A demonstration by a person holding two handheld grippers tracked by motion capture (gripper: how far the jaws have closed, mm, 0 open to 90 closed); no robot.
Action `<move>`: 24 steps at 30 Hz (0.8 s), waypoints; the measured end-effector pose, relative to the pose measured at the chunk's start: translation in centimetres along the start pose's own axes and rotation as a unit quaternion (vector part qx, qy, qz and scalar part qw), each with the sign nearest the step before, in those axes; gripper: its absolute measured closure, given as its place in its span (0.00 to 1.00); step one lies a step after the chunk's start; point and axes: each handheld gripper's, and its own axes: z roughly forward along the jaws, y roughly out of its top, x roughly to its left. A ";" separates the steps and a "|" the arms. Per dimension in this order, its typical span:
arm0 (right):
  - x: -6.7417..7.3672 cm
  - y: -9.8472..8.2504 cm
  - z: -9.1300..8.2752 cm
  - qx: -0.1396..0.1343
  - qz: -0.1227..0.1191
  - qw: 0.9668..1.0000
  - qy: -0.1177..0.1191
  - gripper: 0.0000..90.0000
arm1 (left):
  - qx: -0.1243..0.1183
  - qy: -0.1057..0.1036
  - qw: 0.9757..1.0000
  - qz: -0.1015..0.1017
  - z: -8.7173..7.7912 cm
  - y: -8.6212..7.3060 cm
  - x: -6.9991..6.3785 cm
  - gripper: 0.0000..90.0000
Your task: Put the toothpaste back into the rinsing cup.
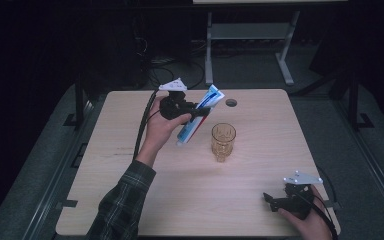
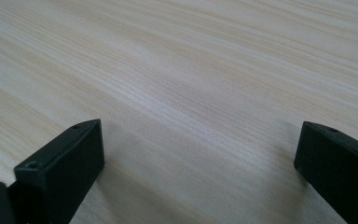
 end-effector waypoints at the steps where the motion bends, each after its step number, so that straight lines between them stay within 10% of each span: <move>1: 0.0 0.0 0.0 0.000 0.000 1.000 0.000 0.01 | 0.000 -0.001 1.000 0.000 0.1 0.1 0.0 0.81; 24: 0.0 0.0 0.0 -0.001 -0.005 1.000 0.002 0.01 | -0.010 -0.021 0.999 0.023 3.9 2.2 -0.6 0.81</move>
